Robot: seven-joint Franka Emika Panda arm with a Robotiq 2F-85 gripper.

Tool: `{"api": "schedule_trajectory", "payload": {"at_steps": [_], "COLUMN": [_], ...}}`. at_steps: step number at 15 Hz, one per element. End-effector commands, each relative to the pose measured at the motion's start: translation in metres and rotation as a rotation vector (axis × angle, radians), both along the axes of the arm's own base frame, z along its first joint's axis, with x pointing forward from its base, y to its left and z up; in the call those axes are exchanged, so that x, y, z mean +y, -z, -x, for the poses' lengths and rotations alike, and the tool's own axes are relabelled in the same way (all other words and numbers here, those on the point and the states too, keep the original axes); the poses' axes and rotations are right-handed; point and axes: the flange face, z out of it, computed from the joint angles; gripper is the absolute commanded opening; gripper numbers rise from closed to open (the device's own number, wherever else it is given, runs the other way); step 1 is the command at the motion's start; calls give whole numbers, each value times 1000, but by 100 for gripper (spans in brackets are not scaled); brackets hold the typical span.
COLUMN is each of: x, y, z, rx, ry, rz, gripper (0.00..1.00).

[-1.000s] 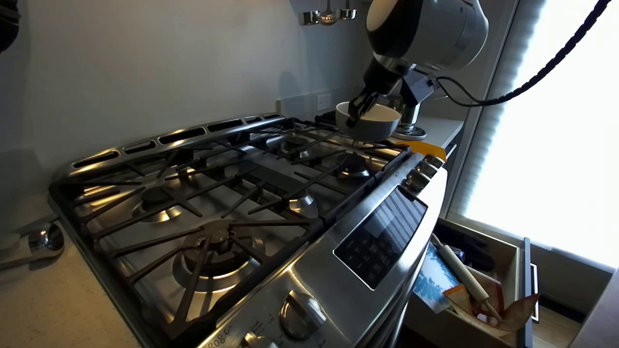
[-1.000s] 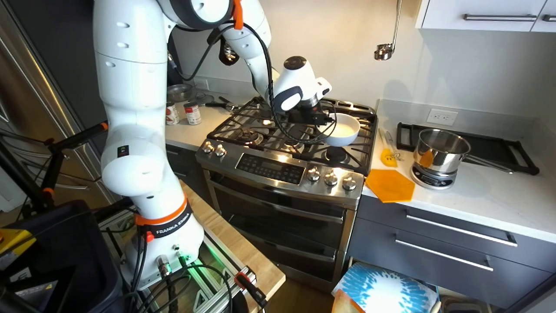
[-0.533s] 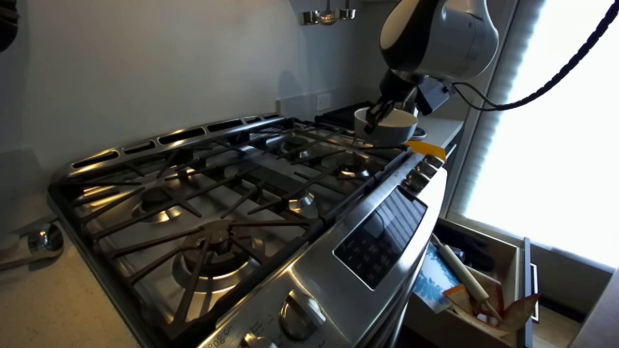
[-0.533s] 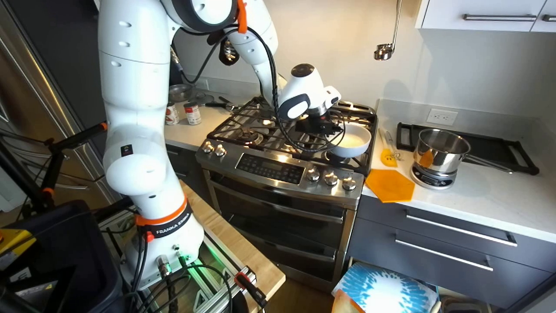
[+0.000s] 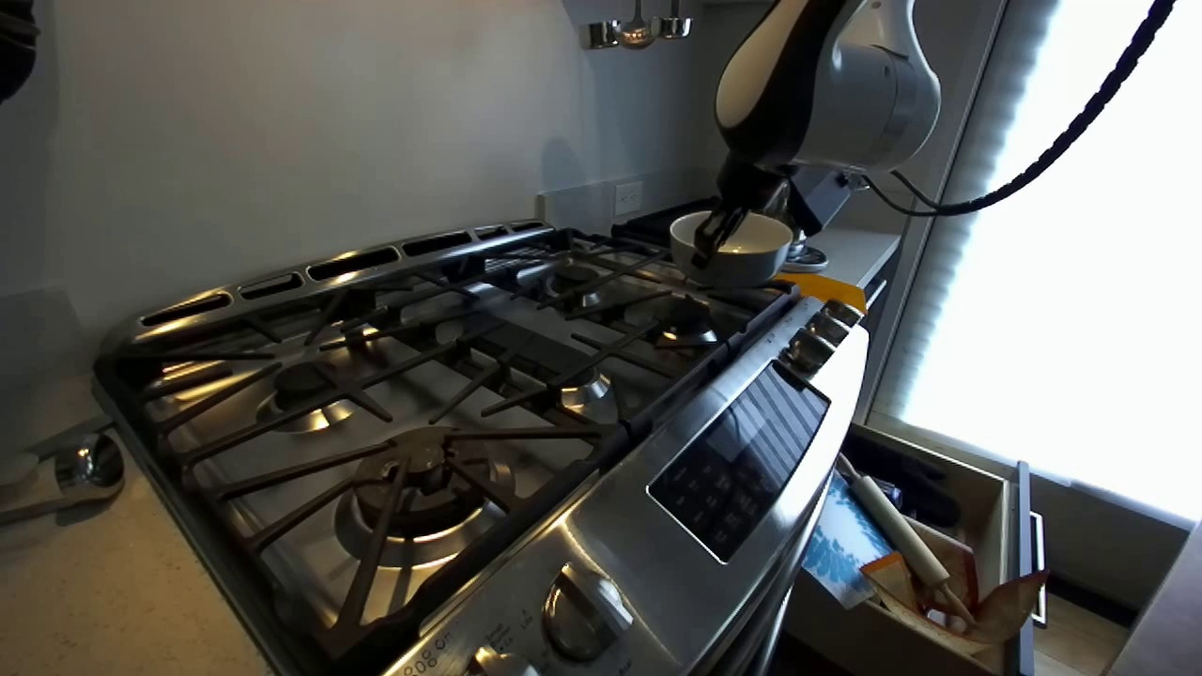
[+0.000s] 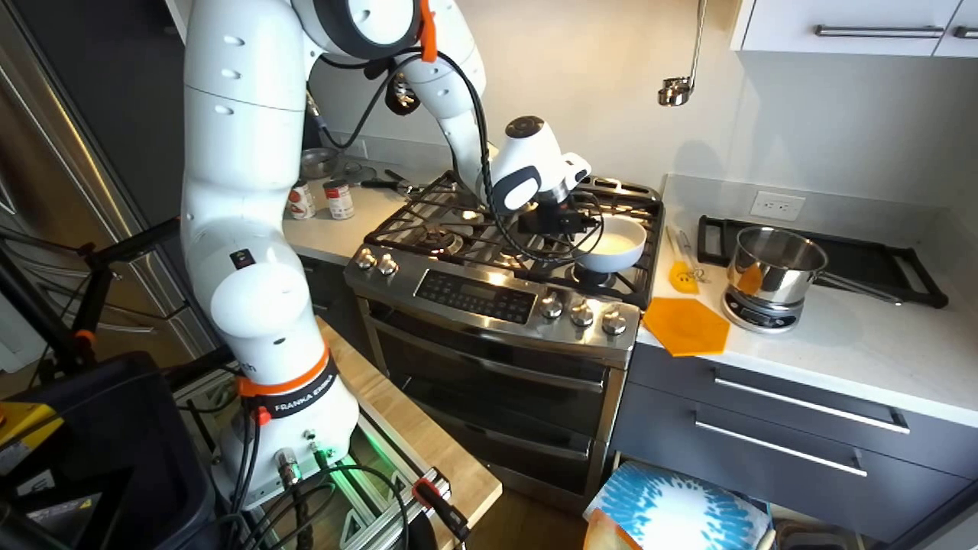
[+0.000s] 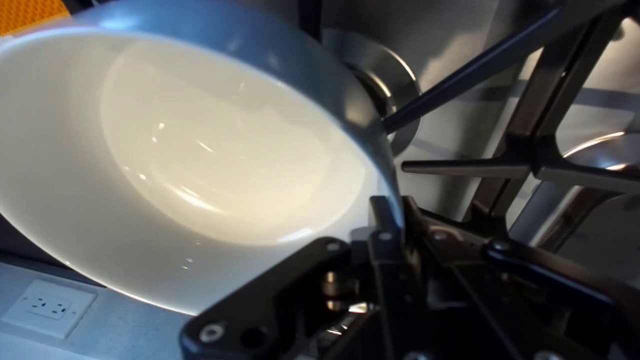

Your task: Put the bowl on the back right plate of the stove

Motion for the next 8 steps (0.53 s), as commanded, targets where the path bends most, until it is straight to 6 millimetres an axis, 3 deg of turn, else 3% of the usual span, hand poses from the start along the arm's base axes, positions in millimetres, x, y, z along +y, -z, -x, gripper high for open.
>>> {"api": "schedule_trajectory", "payload": {"at_steps": [1, 8], "x": [8, 24], "y": [-1, 2], "z": [-12, -23], "rx": [-34, -49], "ry": [-19, -39], "rz": [31, 17], "gripper": [2, 2]}}
